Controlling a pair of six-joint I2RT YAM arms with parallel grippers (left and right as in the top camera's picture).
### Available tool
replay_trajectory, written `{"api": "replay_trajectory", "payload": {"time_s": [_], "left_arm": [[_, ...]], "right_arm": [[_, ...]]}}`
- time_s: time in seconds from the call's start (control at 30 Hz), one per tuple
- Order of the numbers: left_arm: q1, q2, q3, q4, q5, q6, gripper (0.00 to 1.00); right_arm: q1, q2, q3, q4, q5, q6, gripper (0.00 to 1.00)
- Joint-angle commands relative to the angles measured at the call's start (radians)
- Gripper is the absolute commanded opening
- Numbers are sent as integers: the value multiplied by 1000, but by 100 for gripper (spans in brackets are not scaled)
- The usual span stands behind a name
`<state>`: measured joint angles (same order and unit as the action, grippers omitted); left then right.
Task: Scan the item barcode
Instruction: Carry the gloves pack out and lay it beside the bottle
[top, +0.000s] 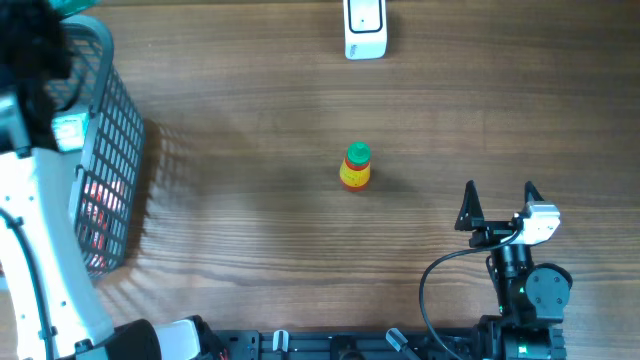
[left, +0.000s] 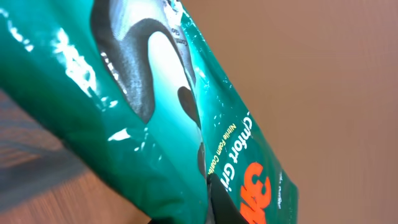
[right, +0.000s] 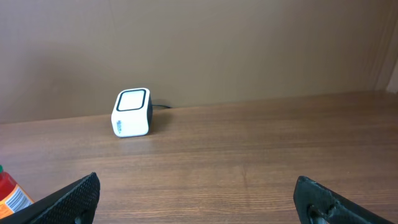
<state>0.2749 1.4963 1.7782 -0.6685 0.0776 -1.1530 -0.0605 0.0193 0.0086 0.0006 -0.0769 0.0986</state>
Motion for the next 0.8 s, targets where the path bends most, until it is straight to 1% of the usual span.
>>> {"api": "replay_trajectory", "payload": {"time_s": [0.0,0.1,0.2,0.23,0.37,0.47,0.57,0.63,0.77], "left_arm": [[-117,-19,0,36,26,402,4],[-219,-19,0,32,26,642,4],[-312,-19,0,-20,21,873,4],[-335,-19,0,-44,11,922,4],[-398,-16,0,-161,-24,996,4],[-412,-14,0,-269,-51,1070,4],[-412,-13,0,-360,-143,1071,4],[-412,-13,0,-417,-172,1071,4],[-414,-2,0,-527,-126,1071,4]], "right_arm": [[-2,-5,-3,2,14,-18,100],[-2,-5,-3,2,14,-18,100],[-2,-5,-3,2,14,-18,100],[-2,-5,-3,2,14,-18,100],[-2,-5,-3,2,14,-18,100],[-2,-5,-3,2,14,-18,100],[-2,-5,-3,2,14,-18,100],[-2,-5,-3,2,14,-18,100],[-2,-5,-3,2,14,-18,100]]}}
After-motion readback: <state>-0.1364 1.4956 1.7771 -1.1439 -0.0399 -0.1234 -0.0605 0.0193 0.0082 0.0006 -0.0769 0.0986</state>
